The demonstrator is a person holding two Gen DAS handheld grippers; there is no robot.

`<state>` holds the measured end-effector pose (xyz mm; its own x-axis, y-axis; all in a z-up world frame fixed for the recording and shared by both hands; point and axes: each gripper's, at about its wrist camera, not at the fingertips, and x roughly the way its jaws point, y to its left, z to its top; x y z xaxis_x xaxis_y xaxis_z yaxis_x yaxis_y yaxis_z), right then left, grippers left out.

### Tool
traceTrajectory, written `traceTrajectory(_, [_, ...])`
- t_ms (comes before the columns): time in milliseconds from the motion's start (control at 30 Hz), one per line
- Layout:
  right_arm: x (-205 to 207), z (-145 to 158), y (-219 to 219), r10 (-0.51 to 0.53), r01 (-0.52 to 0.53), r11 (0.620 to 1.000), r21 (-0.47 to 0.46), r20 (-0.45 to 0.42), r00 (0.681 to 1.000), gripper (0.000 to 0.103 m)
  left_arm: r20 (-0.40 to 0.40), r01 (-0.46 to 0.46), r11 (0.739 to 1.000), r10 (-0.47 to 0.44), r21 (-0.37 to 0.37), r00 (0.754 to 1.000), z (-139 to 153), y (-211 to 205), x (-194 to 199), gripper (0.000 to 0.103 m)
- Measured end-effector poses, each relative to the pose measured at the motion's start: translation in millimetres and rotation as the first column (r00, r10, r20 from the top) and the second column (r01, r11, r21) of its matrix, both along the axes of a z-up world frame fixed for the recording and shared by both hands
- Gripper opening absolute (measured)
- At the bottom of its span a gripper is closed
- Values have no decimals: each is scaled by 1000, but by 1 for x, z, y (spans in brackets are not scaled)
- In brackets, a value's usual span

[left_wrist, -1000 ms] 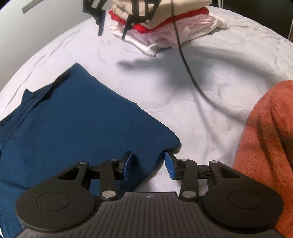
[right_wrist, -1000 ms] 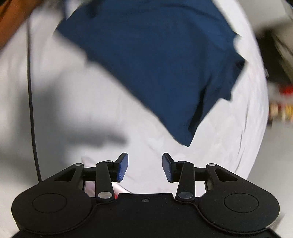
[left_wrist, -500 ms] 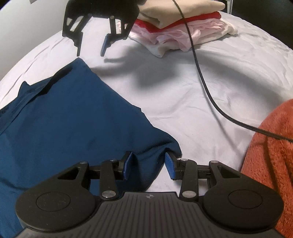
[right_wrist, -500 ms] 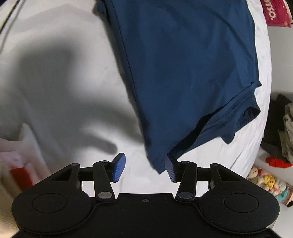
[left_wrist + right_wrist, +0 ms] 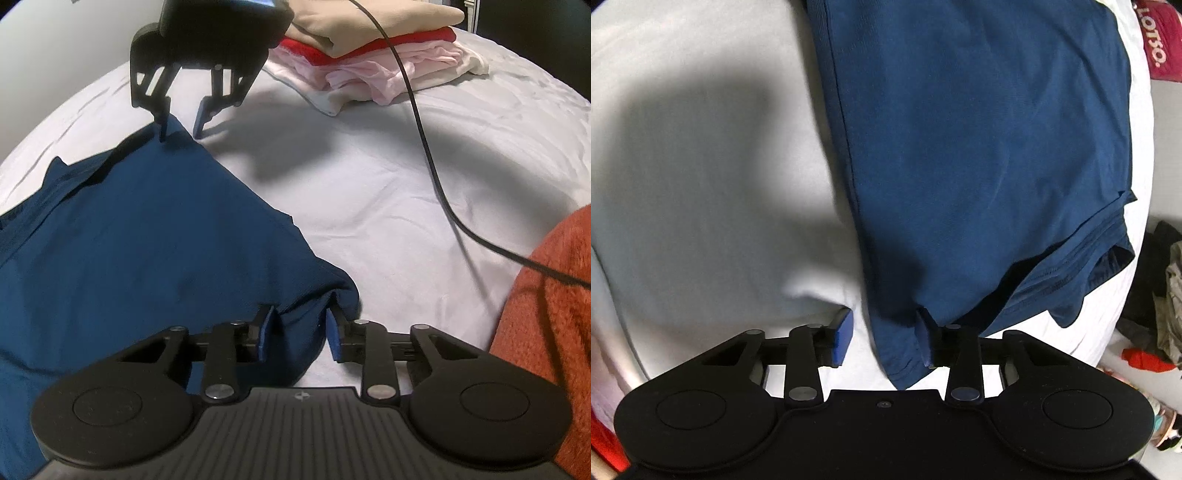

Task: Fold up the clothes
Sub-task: 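Close the left gripper on the shirt edge while the right gripper grasps beside it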

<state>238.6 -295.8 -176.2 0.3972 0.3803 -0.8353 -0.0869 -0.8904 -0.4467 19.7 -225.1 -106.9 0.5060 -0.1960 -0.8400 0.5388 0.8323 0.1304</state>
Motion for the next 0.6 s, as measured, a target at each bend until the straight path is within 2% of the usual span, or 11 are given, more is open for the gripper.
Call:
traceTrajectory(133, [2, -2, 6, -24, 24, 1000, 20, 3, 1000, 11, -7, -26, 1000, 26, -17, 1000, 0, 5, 4, 13])
traceTrajectory(200, [2, -2, 10, -41, 41, 999, 25, -3, 999, 7, -11, -38, 999, 38, -24, 999, 0, 7, 6, 8])
traceTrajectory(300, [3, -2, 13, -51, 52, 998, 29, -6, 999, 7, -32, -68, 996, 66, -59, 997, 0, 13, 10, 6])
traceTrajectory(600, [5, 7, 22, -79, 79, 995, 57, -1, 997, 1, -44, -105, 990, 101, -97, 994, 8, 22, 11, 4])
